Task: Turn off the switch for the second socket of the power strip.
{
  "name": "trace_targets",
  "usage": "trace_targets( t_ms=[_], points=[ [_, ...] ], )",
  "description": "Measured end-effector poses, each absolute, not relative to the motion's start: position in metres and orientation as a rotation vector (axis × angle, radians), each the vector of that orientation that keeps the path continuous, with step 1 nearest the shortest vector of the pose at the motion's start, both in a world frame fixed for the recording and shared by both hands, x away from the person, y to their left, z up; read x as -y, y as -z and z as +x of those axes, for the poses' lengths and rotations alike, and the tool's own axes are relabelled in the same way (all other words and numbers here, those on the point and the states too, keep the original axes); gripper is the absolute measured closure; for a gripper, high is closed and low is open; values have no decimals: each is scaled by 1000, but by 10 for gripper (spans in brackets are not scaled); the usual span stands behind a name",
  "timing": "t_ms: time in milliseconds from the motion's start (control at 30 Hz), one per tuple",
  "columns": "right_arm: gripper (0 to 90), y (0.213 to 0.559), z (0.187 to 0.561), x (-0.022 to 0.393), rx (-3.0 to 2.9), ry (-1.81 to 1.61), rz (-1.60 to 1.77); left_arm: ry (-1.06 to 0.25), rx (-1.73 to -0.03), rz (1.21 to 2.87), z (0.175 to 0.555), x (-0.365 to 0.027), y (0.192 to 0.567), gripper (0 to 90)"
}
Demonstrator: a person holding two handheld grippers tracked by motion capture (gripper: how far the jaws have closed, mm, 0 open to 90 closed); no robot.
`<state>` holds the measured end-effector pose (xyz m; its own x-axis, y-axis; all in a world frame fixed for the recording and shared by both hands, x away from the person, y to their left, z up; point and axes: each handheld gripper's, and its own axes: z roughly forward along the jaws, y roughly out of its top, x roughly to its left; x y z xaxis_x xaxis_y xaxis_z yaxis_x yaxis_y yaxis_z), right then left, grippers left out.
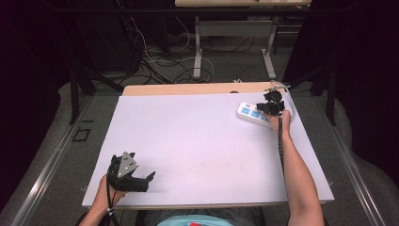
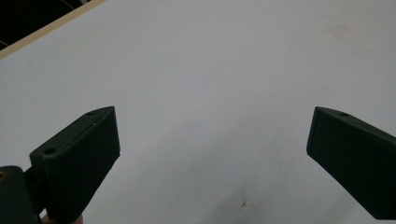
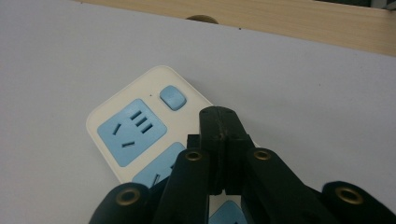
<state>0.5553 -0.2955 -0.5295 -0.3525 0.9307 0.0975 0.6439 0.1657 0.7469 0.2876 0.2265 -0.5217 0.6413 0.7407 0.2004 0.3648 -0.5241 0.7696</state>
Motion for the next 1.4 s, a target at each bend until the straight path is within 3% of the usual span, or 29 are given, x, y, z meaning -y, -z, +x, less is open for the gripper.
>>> trace_targets(
  t_ms=[1400],
  points=[
    [900, 535, 556, 289, -2013, -977, 1515, -666, -854, 2146, 286, -225, 522, 23]
  ],
)
